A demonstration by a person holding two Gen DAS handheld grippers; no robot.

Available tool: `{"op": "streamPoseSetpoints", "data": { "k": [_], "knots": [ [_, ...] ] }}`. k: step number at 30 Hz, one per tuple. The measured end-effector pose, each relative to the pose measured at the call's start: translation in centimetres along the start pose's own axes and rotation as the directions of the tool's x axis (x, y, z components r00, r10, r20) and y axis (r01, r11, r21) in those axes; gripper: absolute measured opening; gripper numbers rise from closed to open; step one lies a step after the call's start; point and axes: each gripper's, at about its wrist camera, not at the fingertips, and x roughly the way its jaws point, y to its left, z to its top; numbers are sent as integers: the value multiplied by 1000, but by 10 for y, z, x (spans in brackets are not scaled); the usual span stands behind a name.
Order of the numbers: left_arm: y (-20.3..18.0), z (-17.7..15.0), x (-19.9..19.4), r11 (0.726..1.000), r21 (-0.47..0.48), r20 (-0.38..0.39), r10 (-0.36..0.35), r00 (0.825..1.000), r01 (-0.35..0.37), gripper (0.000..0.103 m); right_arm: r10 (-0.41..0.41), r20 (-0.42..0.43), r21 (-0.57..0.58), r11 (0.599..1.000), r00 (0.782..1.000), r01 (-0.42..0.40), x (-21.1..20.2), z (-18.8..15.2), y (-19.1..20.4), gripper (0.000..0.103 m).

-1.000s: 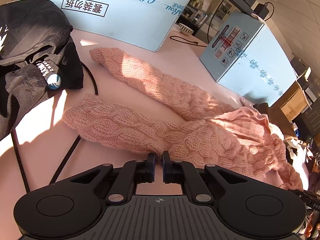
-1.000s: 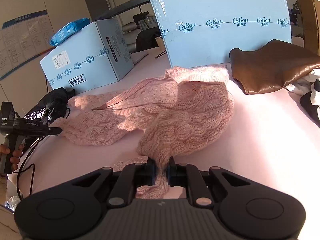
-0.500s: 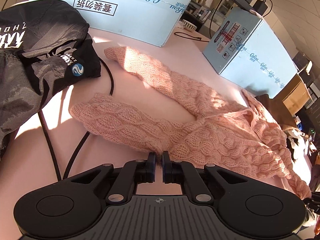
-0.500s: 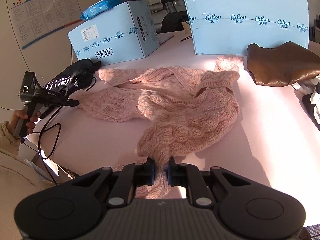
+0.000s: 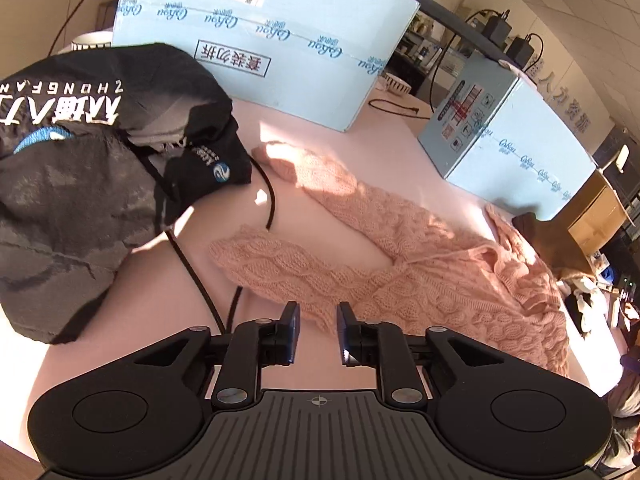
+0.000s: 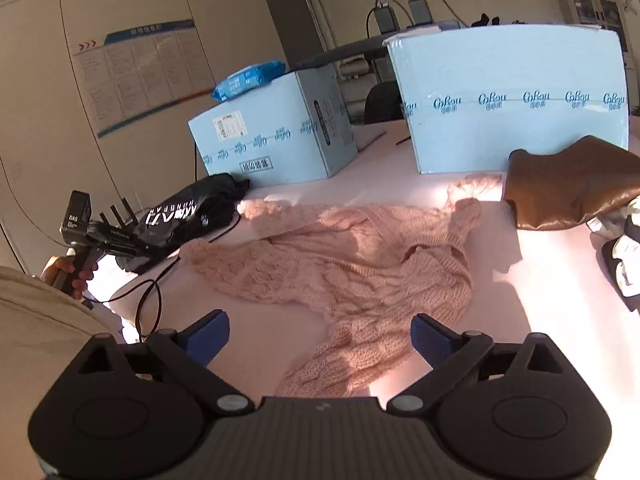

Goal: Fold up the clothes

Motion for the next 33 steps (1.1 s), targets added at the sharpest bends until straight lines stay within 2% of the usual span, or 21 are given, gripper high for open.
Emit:
{"op": "streamPoseSetpoints", "data": {
  "k": [2, 4, 6, 8, 9, 10, 14, 19, 21, 22, 23, 25, 26, 28, 31, 32, 33],
  "knots": [
    [-10, 15, 6, 998, 54, 49, -40, 998, 37, 80, -86, 32, 83, 993, 996, 84, 5, 17, -26, 103],
    [-27, 29, 20, 982, 151, 70, -129, 989, 117, 82, -154, -16, 144, 977, 988, 155, 30, 29, -53, 102],
    [-42, 36, 48, 965, 190, 52, -194, 980, 181, 83, -201, -87, 179, 960, 976, 214, 63, 29, -80, 94],
    [-55, 37, 79, 951, 180, -5, -253, 968, 250, 83, -243, -159, 205, 940, 957, 272, 97, 27, -106, 76],
    [-61, 37, 99, 945, 175, -39, -276, 960, 278, 83, -255, -183, 205, 935, 950, 291, 108, 26, -114, 71],
    [-68, 37, 115, 940, 174, -71, -287, 955, 295, 83, -255, -205, 186, 938, 945, 294, 125, 22, -121, 63],
    [-95, 24, 157, 925, 204, -169, -289, 942, 320, 83, -201, -190, 49, 976, 961, 213, 167, 20, -95, 62],
    [-116, 8, 184, 909, 228, -235, -295, 926, 347, 83, -134, -116, -121, 985, 984, 120, 181, 14, -32, 62],
    [-119, 3, 185, 911, 222, -247, -292, 924, 348, 83, -106, -74, -162, 982, 992, 93, 178, 14, -17, 64],
    [-120, 1, 186, 912, 218, -252, -291, 923, 347, 83, -90, -69, -168, 983, 994, 77, 176, 15, -12, 73],
    [-120, 1, 188, 912, 216, -255, -291, 922, 348, 83, -76, -77, -164, 984, 994, 63, 175, 16, -10, 79],
    [-118, 1, 190, 913, 212, -257, -291, 921, 348, 83, -80, -90, -138, 988, 993, 67, 175, 15, -13, 78],
    [-118, 0, 190, 914, 208, -258, -292, 921, 348, 83, -108, -99, -106, 990, 989, 97, 171, 17, -18, 77],
    [-113, -4, 185, 917, 192, -262, -297, 918, 351, 83, -128, -105, 30, 991, 986, 131, 164, 19, -42, 76],
    [-110, -9, 182, 918, 173, -271, -304, 913, 357, 83, -127, -108, 233, 961, 986, 150, 153, 21, -80, 76],
    [-110, -10, 181, 918, 171, -272, -305, 913, 358, 83, -105, -110, 286, 949, 988, 132, 150, 19, -98, 76],
    [-111, -11, 181, 918, 174, -273, -304, 913, 357, 83, -97, -129, 274, 953, 987, 130, 154, 20, -104, 76]
  ]
}}
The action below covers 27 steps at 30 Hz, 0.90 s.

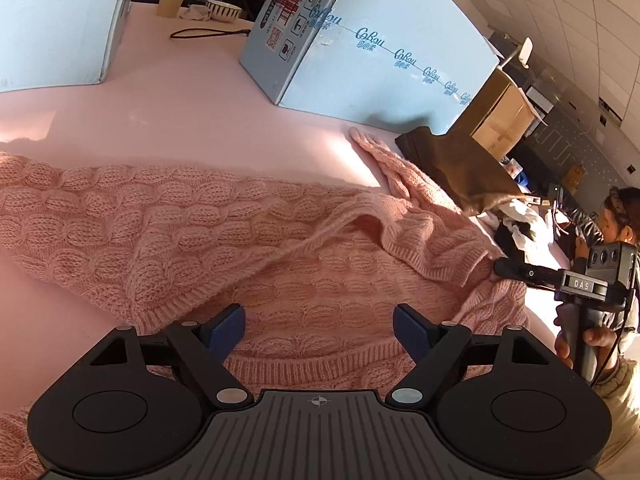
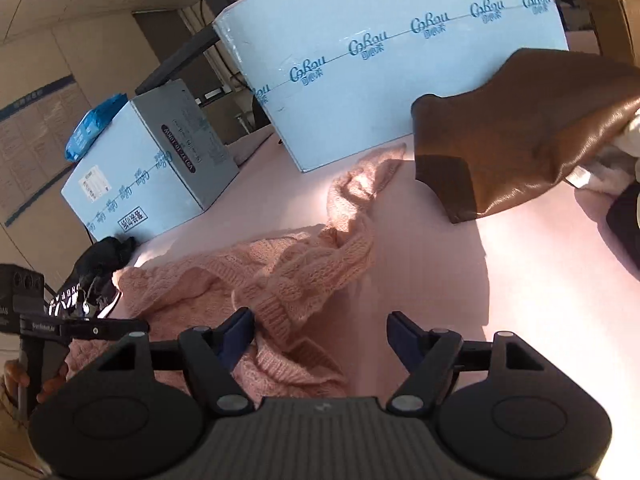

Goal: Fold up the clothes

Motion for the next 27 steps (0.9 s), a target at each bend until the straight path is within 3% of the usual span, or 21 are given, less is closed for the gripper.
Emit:
{"op": "streamPoseSetpoints", "data": {
  "k": [4, 6, 8, 15, 16, 18, 20, 21, 24, 27],
  "knots": [
    [-4, -2, 2, 1000, 24, -1, 6, 1000, -6, 83, -67, -61, -184, 981, 996, 55, 28, 11, 24, 73],
    [-5, -4, 2, 999, 35, 6, 15, 1000, -15, 83, -130, -61, -239, 965, 990, 112, 47, 13, 34, 54],
    [-5, -5, 0, 999, 40, 16, 27, 1000, -28, 83, -180, -48, -244, 956, 982, 164, 49, 16, 33, 23],
    [6, -6, -8, 999, 21, 28, 25, 999, -25, 83, -221, 10, -138, 966, 975, 221, 18, 9, -3, 20],
    [9, -5, -10, 1000, 2, 33, 20, 999, -20, 83, -221, 15, -157, 963, 975, 221, 18, 7, -1, 22],
    [12, -3, -16, 1000, -17, 57, 26, 998, -25, 83, -220, 21, -189, 957, 975, 220, 17, 5, 4, 38],
    [13, -1, -30, 999, -3, 98, 47, 994, -47, 83, -232, 40, -206, 950, 972, 235, 8, 10, 10, 78],
    [14, 1, -38, 998, 9, 121, 67, 990, -69, 83, -248, 73, -216, 942, 966, 258, 0, 15, 14, 84],
    [22, 13, -56, 986, 35, 163, 157, 974, -165, 84, -290, 180, -248, 912, 940, 328, -27, 29, 24, 88],
    [42, 33, -60, 978, 5, 181, 206, 962, -211, 85, -279, 236, -375, 858, 931, 352, -25, 58, 46, 96]
  ]
}}
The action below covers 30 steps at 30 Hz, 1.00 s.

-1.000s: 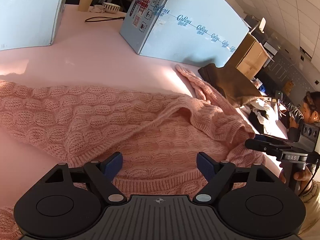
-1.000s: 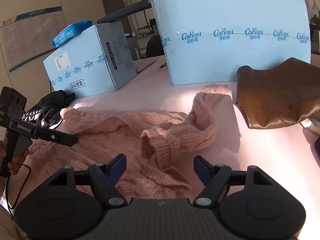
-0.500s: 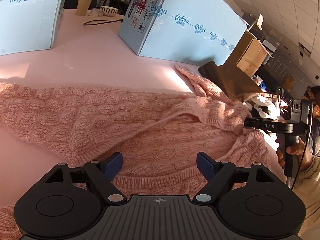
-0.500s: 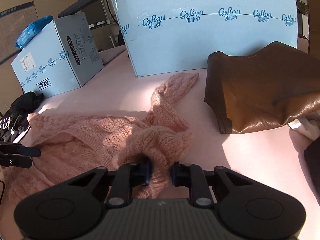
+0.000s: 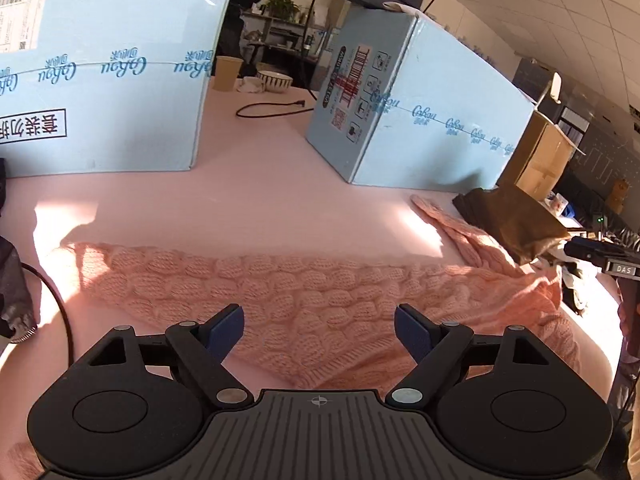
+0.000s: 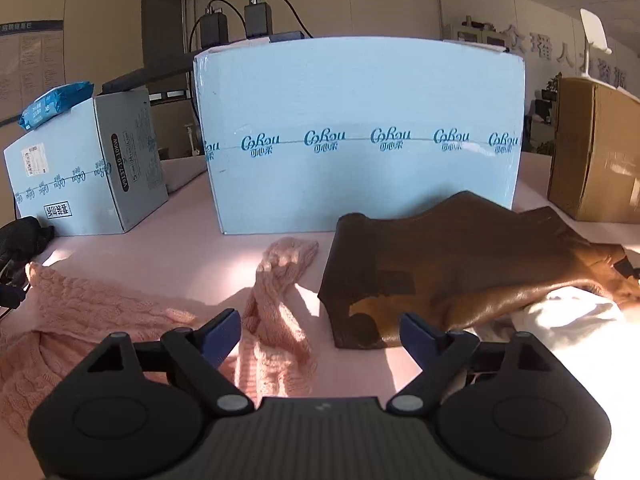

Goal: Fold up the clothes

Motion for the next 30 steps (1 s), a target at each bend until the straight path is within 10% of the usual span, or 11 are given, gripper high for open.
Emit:
{"op": "streamPoseSetpoints", "data": {
  "k": [6, 8, 11, 16, 23, 30],
  "knots": [
    [30, 18, 41, 996, -87, 8, 29, 1000, -28, 85, -9, -135, -332, 942, 991, -37, 112, 61, 70, 80],
    [36, 14, 50, 994, -109, -4, 28, 1000, -28, 85, -80, -236, -406, 914, 969, -23, 160, 59, 92, 57],
    [42, 9, 52, 992, -129, -7, 10, 1000, -11, 85, -192, -309, -472, 881, 931, 25, 213, 51, 103, 51],
    [50, 8, 50, 986, -165, 13, -30, 999, 31, 85, -165, -361, -356, 934, 918, 28, 239, 57, 86, 13],
    [52, 4, 56, 985, -168, -9, -30, 999, 29, 85, -24, -224, -124, 992, 974, -4, 202, 84, 48, 10],
    [51, 4, 59, 987, -162, -9, -20, 1000, 19, 85, -113, -269, -44, 993, 957, 106, 215, 56, -4, 11]
  ]
}}
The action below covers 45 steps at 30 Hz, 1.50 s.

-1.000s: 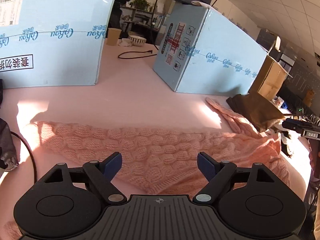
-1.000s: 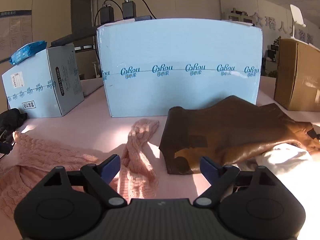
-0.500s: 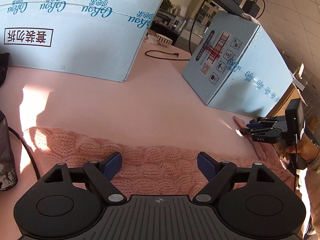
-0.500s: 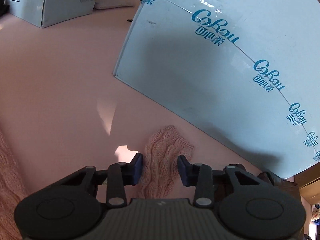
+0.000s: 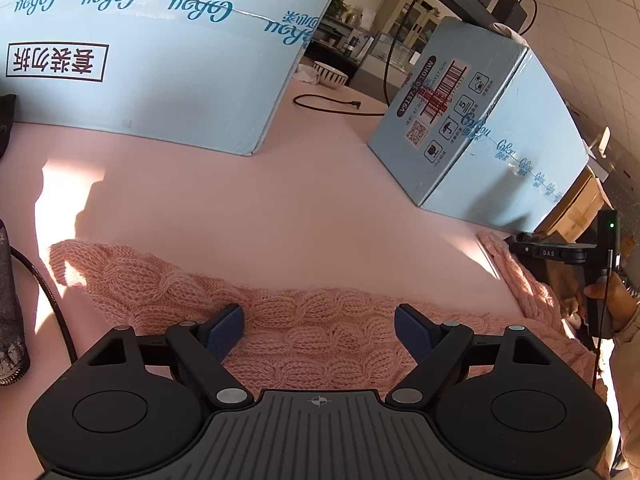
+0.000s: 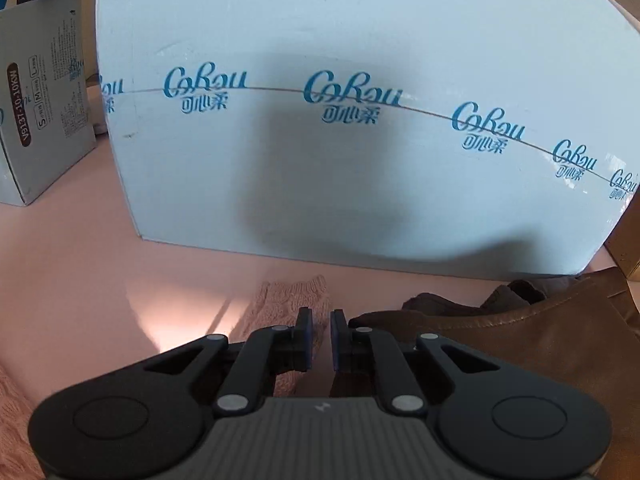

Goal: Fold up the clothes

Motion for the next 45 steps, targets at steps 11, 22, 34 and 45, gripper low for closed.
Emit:
{"op": "streamPoseSetpoints", "data": {
  "k": [11, 22, 34, 45],
  "knots": [
    [24, 42, -41, 993, -121, 74, 11, 997, -2, 86, 168, 395, 148, 959, 903, -243, -100, 0, -7, 84],
    [31, 31, -67, 970, -71, 135, 242, 961, -234, 85, 243, 476, 152, 924, 845, -351, -208, -96, -11, 91],
    [9, 35, -37, 991, 98, -149, 107, 983, -93, 85, 190, 459, 300, 886, 868, -353, -224, -150, -23, 92],
    [32, 65, 31, 981, 159, -109, 132, 985, -114, 86, 193, 440, 378, 846, 877, -376, -219, -171, -23, 93]
  ]
}}
